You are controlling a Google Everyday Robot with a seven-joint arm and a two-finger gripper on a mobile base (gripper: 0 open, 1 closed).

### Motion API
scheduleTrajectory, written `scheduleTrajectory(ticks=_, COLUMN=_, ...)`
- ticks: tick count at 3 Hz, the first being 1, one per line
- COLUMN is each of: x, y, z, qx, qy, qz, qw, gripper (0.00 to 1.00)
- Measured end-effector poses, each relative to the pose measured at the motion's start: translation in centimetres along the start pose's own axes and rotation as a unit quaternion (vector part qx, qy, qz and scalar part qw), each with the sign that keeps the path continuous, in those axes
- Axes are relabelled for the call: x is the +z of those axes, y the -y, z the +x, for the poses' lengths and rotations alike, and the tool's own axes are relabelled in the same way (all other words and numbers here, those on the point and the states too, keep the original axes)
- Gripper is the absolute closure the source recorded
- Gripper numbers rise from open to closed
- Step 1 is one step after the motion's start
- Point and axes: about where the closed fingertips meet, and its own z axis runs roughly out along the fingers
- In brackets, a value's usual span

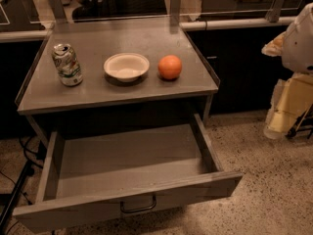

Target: Place orange into top drawer

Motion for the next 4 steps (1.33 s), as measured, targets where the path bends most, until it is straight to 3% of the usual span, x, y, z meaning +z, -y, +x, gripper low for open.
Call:
scheduleTrajectory(ticks=1, x=0.0, y=0.0, z=0.0, qx=0.0, qy=0.0, qz=0.0, qw=1.0, gripper=0.0)
scheduleTrajectory(ticks=2, x=2.5, y=3.4, z=-4.5, qx=-0.037, qy=0.018, qz=-0.009, qw=0.9991, gripper=0.0)
scheduleTrajectory(ticks=3, x=2.7, y=3.3, z=-4.4, qx=-0.037, qy=0.02, qz=-0.011, qw=0.9991, gripper=0.0)
scheduleTrajectory(ticks=4, x=4.5, y=5.1, z=-5.3, qx=-0.026, qy=0.038, qz=-0.018, qw=0.9988, gripper=0.0)
